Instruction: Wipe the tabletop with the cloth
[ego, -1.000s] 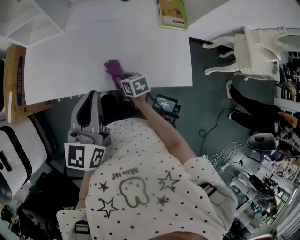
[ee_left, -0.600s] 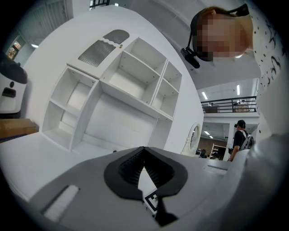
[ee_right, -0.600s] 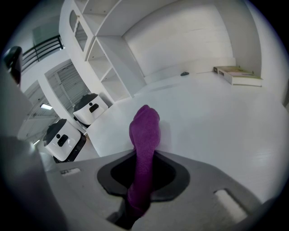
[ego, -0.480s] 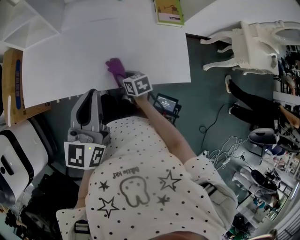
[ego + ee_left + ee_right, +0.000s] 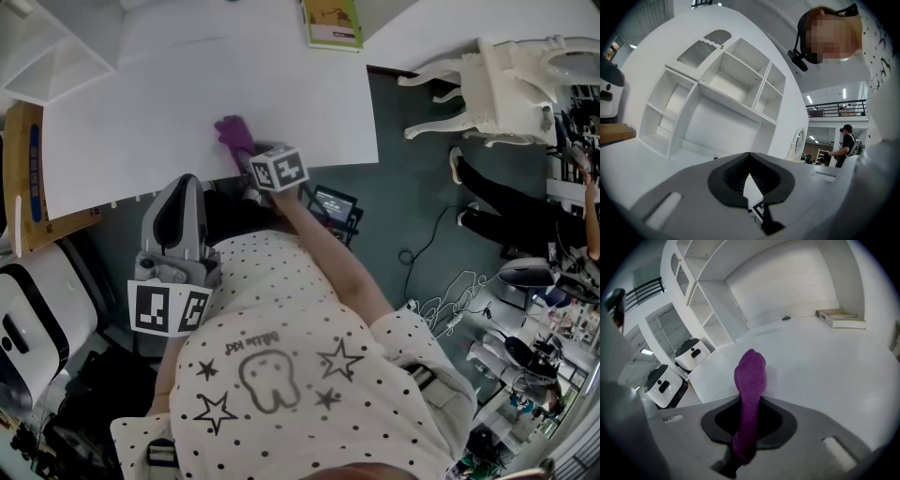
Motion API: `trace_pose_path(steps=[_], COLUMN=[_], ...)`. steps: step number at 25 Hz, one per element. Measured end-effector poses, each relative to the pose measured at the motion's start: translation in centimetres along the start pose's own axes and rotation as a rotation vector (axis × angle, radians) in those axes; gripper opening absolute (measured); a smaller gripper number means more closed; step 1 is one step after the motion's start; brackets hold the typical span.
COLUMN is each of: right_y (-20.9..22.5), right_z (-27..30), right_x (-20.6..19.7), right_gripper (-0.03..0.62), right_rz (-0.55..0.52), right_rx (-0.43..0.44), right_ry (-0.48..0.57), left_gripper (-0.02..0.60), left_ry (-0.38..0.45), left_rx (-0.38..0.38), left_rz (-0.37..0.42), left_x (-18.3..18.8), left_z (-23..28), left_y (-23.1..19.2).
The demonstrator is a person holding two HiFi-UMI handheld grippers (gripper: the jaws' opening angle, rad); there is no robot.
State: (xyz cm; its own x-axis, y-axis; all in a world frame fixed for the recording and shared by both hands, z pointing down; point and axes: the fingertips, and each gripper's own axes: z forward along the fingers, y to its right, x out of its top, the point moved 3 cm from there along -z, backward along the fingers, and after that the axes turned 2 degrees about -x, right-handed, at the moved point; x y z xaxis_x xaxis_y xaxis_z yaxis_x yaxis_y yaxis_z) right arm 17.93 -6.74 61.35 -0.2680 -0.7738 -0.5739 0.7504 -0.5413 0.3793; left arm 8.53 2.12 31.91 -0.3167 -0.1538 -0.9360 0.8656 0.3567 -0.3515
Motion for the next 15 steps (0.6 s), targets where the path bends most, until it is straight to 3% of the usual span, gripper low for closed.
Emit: trace_pose_path(steps=[15], right_y=[1.2], right_z=[-0.9], right_x=[-0.1], right_gripper=[0.063], right_rz=[-0.014], right_rx=[-0.005], right_ry=[-0.004], left_gripper=[-0.005], left_ry=[-0.013], left_rx=[-0.017], left_rz=[0.002], left_x=[0.1], left_z=[0.7], left_y=[-0.1])
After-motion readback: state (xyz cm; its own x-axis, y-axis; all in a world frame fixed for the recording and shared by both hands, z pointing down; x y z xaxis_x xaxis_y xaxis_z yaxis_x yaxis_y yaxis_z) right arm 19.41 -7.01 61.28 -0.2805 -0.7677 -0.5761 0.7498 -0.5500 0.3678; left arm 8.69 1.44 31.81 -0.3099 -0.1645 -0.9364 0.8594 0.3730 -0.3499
